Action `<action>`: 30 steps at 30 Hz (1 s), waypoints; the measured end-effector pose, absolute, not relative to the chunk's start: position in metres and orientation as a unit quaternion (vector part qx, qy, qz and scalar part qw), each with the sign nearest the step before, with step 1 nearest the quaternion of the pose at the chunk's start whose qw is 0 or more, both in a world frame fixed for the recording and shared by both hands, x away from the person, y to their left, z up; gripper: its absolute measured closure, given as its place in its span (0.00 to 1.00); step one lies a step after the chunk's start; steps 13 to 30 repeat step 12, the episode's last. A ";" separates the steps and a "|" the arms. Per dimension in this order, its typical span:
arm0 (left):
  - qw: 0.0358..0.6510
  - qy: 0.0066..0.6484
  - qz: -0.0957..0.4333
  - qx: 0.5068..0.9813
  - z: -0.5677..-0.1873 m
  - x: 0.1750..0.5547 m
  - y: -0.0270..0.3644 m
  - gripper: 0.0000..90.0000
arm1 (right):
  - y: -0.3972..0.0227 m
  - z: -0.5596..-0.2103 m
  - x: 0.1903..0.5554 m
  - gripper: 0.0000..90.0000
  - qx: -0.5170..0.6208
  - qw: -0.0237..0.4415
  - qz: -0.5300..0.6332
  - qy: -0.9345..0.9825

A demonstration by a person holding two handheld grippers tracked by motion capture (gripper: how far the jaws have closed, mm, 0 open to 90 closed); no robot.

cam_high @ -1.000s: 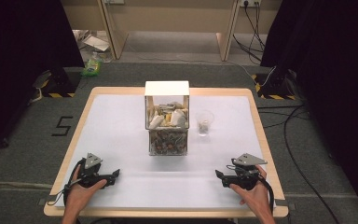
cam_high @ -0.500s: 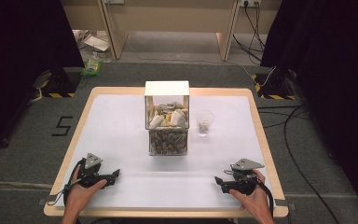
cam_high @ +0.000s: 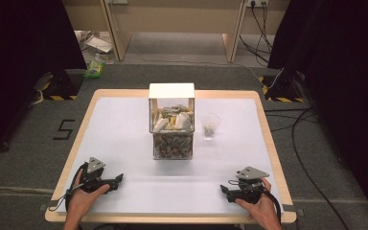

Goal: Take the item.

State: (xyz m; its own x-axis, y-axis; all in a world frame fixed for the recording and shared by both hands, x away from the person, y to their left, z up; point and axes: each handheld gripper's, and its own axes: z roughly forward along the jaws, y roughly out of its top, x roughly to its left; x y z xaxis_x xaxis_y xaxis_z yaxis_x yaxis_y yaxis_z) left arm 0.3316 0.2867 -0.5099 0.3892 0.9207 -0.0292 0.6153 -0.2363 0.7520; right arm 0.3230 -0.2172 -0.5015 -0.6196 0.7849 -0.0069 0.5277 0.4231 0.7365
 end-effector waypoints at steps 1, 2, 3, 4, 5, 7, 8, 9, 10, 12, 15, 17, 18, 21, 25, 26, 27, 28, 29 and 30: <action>0.352 0.508 0.217 0.756 -0.510 0.332 0.287 0.11 | -0.217 -0.502 0.323 0.17 0.398 0.178 0.361 0.824; 0.352 0.508 0.217 0.756 -0.510 0.332 0.287 0.12 | -0.217 -0.502 0.323 0.17 0.398 0.178 0.361 0.824; 0.351 0.508 0.217 0.756 -0.510 0.332 0.287 0.11 | -0.217 -0.502 0.323 0.17 0.398 0.178 0.361 0.824; 0.351 0.508 0.217 0.756 -0.510 0.332 0.287 0.11 | -0.217 -0.502 0.322 0.17 0.398 0.178 0.362 0.824; 0.352 0.508 0.217 0.756 -0.510 0.332 0.287 0.12 | -0.217 -0.502 0.322 0.17 0.397 0.179 0.362 0.824; 0.352 0.508 0.217 0.756 -0.510 0.332 0.287 0.12 | -0.217 -0.502 0.322 0.17 0.399 0.178 0.362 0.823; 0.351 0.508 0.217 0.756 -0.510 0.332 0.287 0.12 | -0.217 -0.502 0.322 0.17 0.399 0.179 0.363 0.823; 0.352 0.508 0.217 0.756 -0.510 0.332 0.287 0.12 | -0.218 -0.502 0.322 0.17 0.398 0.179 0.363 0.823; 0.352 0.508 0.217 0.756 -0.510 0.332 0.287 0.12 | -0.218 -0.502 0.322 0.17 0.398 0.179 0.363 0.823; 0.352 0.508 0.217 0.756 -0.510 0.332 0.287 0.11 | -0.217 -0.502 0.322 0.17 0.400 0.178 0.364 0.822; 0.352 0.508 0.217 0.756 -0.510 0.332 0.287 0.11 | -0.217 -0.502 0.322 0.17 0.400 0.178 0.364 0.822; 0.352 0.508 0.217 0.756 -0.510 0.332 0.287 0.11 | -0.217 -0.502 0.322 0.17 0.400 0.178 0.364 0.822; 0.352 0.508 0.217 0.756 -0.510 0.332 0.287 0.11 | -0.217 -0.502 0.322 0.17 0.400 0.178 0.364 0.822; 0.352 0.508 0.217 0.756 -0.510 0.332 0.287 0.11 | -0.217 -0.502 0.322 0.17 0.400 0.178 0.364 0.822; 0.352 0.508 0.217 0.756 -0.510 0.332 0.287 0.11 | -0.217 -0.502 0.322 0.17 0.400 0.178 0.364 0.822; 0.352 0.508 0.217 0.756 -0.510 0.332 0.287 0.11 | -0.217 -0.502 0.322 0.17 0.400 0.178 0.364 0.822; 0.352 0.508 0.217 0.756 -0.510 0.332 0.287 0.11 | -0.217 -0.502 0.322 0.17 0.400 0.178 0.364 0.822; 0.352 0.508 0.217 0.756 -0.510 0.332 0.287 0.11 | -0.217 -0.502 0.322 0.17 0.400 0.178 0.364 0.822; 0.352 0.508 0.217 0.756 -0.510 0.332 0.287 0.11 | -0.217 -0.502 0.322 0.17 0.400 0.178 0.364 0.822; 0.352 0.508 0.217 0.756 -0.510 0.332 0.287 0.11 | -0.217 -0.502 0.322 0.17 0.400 0.178 0.364 0.822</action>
